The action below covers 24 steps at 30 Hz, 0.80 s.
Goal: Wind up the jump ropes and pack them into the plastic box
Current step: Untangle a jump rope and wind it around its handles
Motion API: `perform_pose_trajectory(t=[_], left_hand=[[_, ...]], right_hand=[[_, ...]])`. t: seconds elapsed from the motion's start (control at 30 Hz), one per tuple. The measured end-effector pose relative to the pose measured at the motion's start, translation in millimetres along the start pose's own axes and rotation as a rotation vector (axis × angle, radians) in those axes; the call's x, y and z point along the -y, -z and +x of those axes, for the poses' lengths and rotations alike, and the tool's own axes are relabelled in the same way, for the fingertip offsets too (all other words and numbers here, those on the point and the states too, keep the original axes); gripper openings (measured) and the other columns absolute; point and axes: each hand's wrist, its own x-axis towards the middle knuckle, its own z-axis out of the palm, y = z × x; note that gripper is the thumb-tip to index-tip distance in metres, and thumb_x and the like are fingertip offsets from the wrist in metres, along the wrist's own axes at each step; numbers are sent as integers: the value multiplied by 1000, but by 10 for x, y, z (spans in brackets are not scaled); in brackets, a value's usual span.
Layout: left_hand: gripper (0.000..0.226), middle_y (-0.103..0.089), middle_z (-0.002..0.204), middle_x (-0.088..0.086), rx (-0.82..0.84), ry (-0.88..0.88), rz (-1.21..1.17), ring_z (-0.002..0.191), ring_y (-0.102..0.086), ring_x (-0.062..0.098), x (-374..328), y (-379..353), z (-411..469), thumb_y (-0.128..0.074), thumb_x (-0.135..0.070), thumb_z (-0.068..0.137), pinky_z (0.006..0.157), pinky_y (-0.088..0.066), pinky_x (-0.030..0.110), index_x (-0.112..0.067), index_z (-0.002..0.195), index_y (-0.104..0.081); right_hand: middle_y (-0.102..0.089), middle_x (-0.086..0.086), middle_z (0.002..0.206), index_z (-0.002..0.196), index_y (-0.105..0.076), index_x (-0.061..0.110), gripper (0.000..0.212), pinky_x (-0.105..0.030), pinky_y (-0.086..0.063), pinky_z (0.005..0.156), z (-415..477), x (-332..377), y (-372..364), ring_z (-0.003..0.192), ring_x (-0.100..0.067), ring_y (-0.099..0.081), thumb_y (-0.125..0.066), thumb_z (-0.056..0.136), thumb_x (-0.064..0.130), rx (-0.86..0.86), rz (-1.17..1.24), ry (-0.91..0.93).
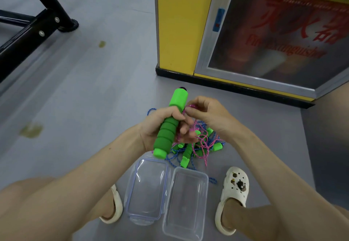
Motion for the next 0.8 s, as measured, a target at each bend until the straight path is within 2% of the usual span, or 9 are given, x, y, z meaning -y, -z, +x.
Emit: perform_pose_trajectory(t=[0.1, 0.17, 0.23, 0.3, 0.4, 0.5, 0.6, 0.7, 0.8], left_hand=[[25, -57, 52, 7, 101, -29, -226, 58, -65, 22, 64, -48, -13, -49, -10, 65, 68, -59, 39, -1, 73, -72], [35, -70, 71, 10, 170, -27, -325, 80, -71, 24, 73, -40, 10, -58, -11, 64, 75, -59, 38, 1, 92, -74], [48, -70, 102, 22, 284, 4, -418, 109, -64, 31, 89, -41, 18, -52, -6, 76, 93, -53, 40, 8, 122, -59], [53, -62, 117, 30, 378, -37, -479, 121, -54, 37, 117, -56, 51, -37, -4, 87, 103, -43, 44, 13, 137, -39], [53, -67, 105, 29, 438, -36, -538, 113, -61, 36, 157, -76, 89, -38, -6, 88, 99, -46, 43, 15, 137, -34], [57, -71, 93, 23, 326, -69, -478, 102, -67, 31, 142, -79, 105, -51, -4, 80, 90, -53, 40, 13, 134, -43], [64, -63, 120, 23, 253, -176, -422, 117, -59, 30, 90, -147, 110, -60, -4, 68, 103, -42, 41, 8, 130, -50], [77, -49, 140, 18, 253, -244, -401, 131, -46, 26, 71, -157, 145, -64, -6, 56, 110, -34, 40, 0, 132, -52], [88, -42, 147, 14, 274, -290, -370, 137, -39, 24, 43, -70, 166, -67, -10, 52, 114, -28, 39, -6, 137, -45]], right_hand=[[-63, 1, 80, 87, -61, 14, 6, -15, -48, 71, -34, 20, -41, 72, -5, -59, -60, 88, 8, 9, 180, -26], [-61, 4, 68, 85, -60, 11, 8, -13, -46, 55, -55, 45, -92, 57, -2, -56, -56, 90, 6, -26, 344, -58], [-59, 7, 59, 88, -56, 9, 10, -13, -41, 43, -57, 65, -137, 47, -1, -51, -52, 92, 1, -96, 510, -93], [-59, 5, 61, 94, -54, 11, 11, -16, -40, 40, -61, 72, -164, 46, -4, -51, -49, 93, 0, -157, 595, -117], [-58, 5, 53, 81, -55, 15, 18, -16, -39, 38, -79, 31, -215, 46, -7, -49, -49, 95, 4, -162, 563, -136], [-56, 7, 53, 69, -56, 17, 34, -11, -42, 40, -104, -16, -283, 43, -1, -51, -43, 97, 3, -102, 604, -124], [-64, 16, 65, 88, -52, 21, 27, -6, -45, 57, -99, -128, -306, 57, 9, -59, -39, 98, 0, -91, 400, -73], [-68, 2, 94, 105, -58, 12, 13, -23, -55, 78, -84, -203, -283, 86, -2, -66, -49, 97, 9, -38, 158, -80], [-68, 1, 84, 91, -61, 15, 23, -19, -54, 68, -124, -197, -309, 77, -8, -66, -54, 89, -7, 132, 49, -115]])
